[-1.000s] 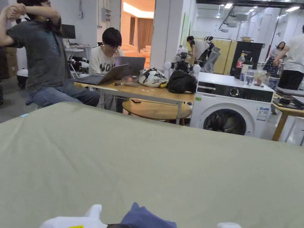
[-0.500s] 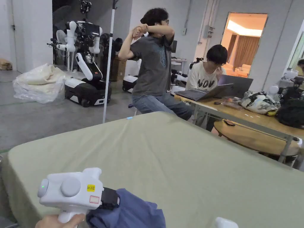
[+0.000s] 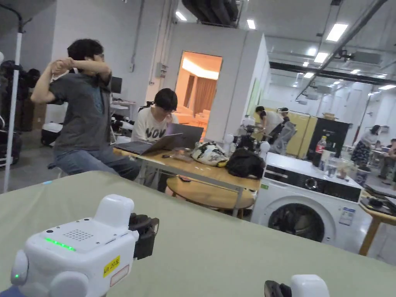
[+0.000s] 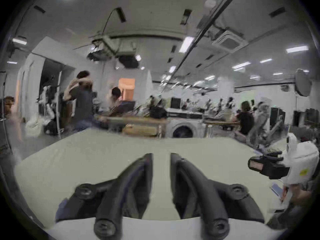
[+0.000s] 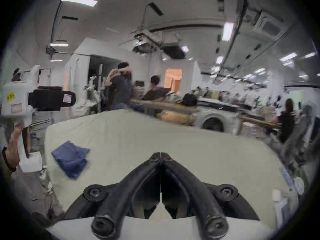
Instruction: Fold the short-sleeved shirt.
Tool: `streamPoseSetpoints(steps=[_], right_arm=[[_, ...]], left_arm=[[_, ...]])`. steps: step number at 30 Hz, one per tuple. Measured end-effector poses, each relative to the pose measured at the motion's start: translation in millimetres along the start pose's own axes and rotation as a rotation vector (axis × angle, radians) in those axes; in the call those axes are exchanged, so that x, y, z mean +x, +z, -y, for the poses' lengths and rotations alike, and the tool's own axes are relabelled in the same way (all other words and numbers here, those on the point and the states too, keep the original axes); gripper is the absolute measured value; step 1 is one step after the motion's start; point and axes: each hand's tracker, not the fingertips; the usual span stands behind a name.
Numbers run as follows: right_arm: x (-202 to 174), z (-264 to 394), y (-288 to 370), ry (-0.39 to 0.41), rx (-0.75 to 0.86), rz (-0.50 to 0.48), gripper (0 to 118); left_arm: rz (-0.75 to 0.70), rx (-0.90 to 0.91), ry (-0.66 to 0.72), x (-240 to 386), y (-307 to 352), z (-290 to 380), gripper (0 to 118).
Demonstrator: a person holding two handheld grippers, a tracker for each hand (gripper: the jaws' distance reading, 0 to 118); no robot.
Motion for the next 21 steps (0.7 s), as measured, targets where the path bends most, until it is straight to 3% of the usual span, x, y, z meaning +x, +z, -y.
streamPoseSetpoints(steps=[1,3,6,10,16,21], right_arm=[[14,-1,16,-0.033,0.007,0.041,0],[41,-1,38,-0.111,0.018,0.058,0],[64,4,58,-0.097,0.052,0.177,0],[85,6,67,-0.119,0.051,0.299,0],[93,6,70,-0.111,0.059,0.287,0],[94,3,68,-0.1,0.064,0.305,0]], left_arm=[[-0.008,0.002,-0.027,23,-2,-1,0],[0.039,0.044,-0.097,57,1,0,0],[0.011,0.05,-0.18,93,5,-7,0],[0.042,0.042,-0.133,97,5,-13,0],[0.035,0.027,-0.181,105,6,-20,0],[0.017,0.012,-0.144,105,3,-18,0]])
